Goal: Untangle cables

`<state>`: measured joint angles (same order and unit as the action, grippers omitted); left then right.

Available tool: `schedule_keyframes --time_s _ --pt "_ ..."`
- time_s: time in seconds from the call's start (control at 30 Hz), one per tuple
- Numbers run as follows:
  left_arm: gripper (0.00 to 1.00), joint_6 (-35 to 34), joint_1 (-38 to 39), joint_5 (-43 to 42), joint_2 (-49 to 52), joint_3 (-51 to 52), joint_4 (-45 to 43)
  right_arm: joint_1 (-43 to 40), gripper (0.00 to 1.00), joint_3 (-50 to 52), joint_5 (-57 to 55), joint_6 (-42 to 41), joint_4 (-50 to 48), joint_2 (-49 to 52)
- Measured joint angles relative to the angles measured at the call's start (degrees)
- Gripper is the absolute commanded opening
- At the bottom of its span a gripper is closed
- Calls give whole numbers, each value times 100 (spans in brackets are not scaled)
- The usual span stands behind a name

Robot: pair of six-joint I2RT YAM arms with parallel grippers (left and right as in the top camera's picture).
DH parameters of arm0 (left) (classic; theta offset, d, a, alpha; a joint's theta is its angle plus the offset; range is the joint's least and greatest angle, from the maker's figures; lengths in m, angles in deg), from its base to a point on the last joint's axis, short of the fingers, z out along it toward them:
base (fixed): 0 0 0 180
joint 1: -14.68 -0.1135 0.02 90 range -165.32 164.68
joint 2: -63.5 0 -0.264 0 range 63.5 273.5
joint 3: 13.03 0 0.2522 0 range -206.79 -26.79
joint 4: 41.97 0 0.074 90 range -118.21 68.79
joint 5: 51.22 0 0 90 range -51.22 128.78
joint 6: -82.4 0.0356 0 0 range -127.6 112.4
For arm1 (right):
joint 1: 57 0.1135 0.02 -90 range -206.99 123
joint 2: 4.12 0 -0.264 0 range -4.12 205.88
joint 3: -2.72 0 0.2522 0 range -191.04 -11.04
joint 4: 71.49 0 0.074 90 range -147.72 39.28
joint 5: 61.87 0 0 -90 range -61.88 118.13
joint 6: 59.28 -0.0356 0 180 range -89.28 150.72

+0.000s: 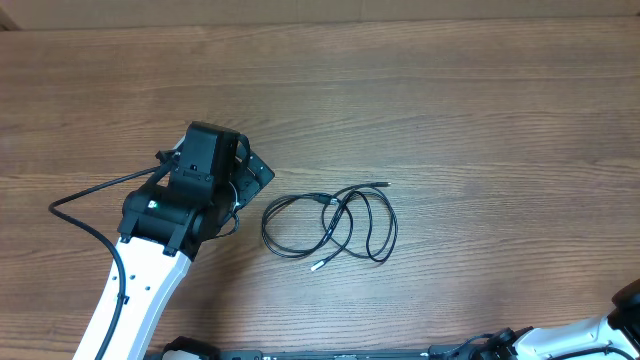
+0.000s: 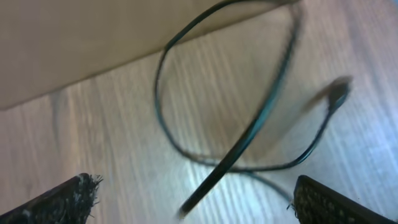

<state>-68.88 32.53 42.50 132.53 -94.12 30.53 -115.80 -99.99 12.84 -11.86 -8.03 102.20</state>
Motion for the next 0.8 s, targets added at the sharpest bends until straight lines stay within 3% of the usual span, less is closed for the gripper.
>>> schedule_keyframes --time_s 0.53,0.8 --pt "100 0 0 0 0 2 -2 44 100 0 1681 1294 479 4" --pt "100 2 0 0 0 2 -2 667 100 0 2597 1923 662 4"
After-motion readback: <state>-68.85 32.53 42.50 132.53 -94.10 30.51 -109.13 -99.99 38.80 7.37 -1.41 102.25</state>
